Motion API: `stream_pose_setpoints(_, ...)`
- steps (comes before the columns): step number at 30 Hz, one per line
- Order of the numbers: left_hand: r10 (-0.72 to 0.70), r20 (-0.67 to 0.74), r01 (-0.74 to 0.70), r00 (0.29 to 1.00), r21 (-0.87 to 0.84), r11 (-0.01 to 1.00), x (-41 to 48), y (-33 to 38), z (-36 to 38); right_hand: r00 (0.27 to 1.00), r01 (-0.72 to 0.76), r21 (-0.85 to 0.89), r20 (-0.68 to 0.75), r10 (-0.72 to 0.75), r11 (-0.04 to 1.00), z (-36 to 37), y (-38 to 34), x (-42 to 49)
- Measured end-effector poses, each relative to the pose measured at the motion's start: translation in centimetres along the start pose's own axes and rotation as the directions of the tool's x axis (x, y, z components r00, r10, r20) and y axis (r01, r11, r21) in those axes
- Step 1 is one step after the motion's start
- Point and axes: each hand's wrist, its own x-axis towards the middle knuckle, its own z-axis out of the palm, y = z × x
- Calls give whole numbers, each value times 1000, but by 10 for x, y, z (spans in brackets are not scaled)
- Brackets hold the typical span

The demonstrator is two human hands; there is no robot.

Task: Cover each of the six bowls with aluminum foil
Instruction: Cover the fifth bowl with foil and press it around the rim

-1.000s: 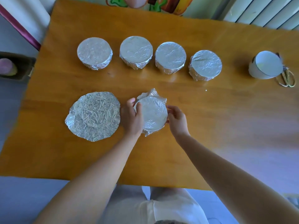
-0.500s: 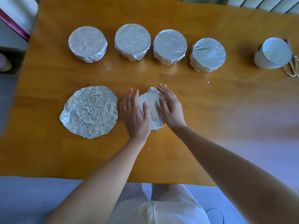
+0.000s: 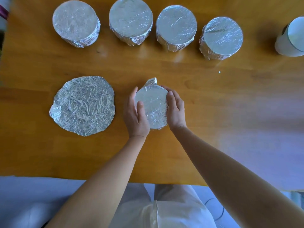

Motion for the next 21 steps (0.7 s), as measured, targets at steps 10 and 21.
stream_pose_setpoints(10, -106, 75, 106, 992, -1, 994, 1, 4, -7, 999, -36, 0, 16, 36, 999, -1, -3, 1)
stream_pose_setpoints(21, -22, 148, 7, 989, 102, 995, 29, 15, -37, 965, 107, -461, -165, -203, 881, -24, -22, -19)
